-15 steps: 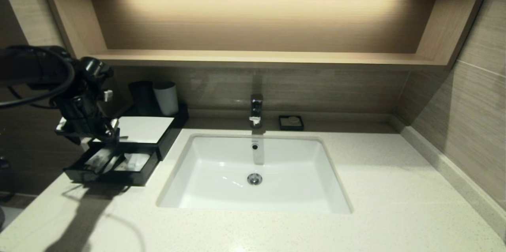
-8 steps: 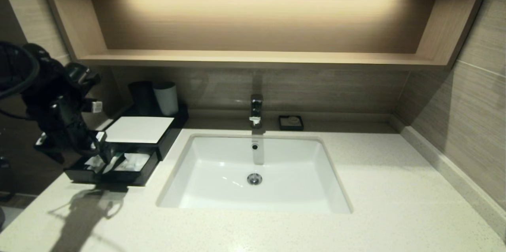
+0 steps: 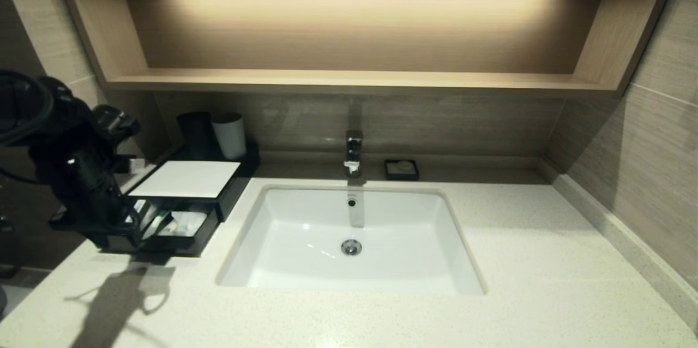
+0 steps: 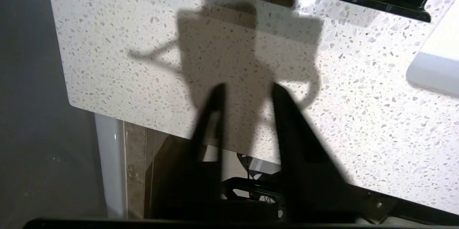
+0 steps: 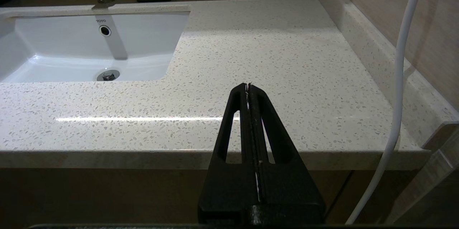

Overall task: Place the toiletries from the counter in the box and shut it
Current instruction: Place the bathroom toiletry into the drawer, then close the drawer

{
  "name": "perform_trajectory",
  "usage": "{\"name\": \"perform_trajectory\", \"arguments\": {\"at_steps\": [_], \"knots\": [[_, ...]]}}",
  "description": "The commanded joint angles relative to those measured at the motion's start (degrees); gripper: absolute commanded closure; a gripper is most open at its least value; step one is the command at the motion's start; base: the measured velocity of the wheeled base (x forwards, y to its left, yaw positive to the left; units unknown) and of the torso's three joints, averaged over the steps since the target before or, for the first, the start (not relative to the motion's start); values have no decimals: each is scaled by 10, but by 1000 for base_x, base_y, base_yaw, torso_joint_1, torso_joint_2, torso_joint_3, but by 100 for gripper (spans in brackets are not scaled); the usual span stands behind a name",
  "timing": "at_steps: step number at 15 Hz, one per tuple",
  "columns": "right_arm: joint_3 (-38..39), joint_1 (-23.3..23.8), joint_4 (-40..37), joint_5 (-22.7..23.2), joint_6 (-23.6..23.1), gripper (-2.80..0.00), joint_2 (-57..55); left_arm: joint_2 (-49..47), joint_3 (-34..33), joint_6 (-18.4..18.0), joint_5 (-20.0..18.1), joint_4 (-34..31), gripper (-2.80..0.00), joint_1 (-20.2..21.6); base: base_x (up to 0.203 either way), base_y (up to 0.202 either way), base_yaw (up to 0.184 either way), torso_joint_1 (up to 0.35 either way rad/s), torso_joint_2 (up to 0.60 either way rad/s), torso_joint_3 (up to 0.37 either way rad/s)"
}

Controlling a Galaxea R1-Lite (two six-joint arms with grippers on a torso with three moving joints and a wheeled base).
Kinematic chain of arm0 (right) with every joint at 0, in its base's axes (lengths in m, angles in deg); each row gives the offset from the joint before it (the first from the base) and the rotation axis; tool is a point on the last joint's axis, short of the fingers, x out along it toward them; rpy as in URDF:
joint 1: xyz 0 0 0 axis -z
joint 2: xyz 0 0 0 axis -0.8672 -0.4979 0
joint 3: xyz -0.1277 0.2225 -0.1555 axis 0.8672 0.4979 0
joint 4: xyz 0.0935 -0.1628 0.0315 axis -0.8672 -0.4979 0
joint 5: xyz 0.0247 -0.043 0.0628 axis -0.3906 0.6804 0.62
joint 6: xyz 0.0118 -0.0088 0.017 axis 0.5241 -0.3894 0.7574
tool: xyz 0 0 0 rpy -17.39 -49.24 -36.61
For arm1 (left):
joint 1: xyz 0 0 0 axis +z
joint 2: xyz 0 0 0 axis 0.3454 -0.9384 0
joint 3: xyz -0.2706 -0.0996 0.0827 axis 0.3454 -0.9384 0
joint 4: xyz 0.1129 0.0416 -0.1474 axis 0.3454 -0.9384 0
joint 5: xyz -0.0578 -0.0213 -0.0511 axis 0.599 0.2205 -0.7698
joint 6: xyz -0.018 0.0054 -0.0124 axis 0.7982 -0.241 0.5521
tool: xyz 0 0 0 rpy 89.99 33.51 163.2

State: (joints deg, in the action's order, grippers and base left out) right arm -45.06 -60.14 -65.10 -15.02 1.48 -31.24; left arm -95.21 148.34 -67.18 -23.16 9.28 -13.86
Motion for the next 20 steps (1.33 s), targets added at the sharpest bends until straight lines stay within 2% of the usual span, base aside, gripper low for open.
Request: {"name": "perform_trajectory", "arguments": {"at_steps": [1,11,16,20], "knots": [[0,0,0,0,0,0,-1,-15,-9,0,1,-3,0,-1,0,0,0,0,0,0],[0,0,0,0,0,0,-1,-41,-59,-2,2,81,0,0,0,0,0,0,0,0],[0,0,0,0,0,0,-1,-50,-63,-2,3,94,0,6,0,0,0,0,0,0],[0,0,0,0,0,0,-1,-54,-86,-2,2,157,0,15,0,0,0,0,0,0]]}}
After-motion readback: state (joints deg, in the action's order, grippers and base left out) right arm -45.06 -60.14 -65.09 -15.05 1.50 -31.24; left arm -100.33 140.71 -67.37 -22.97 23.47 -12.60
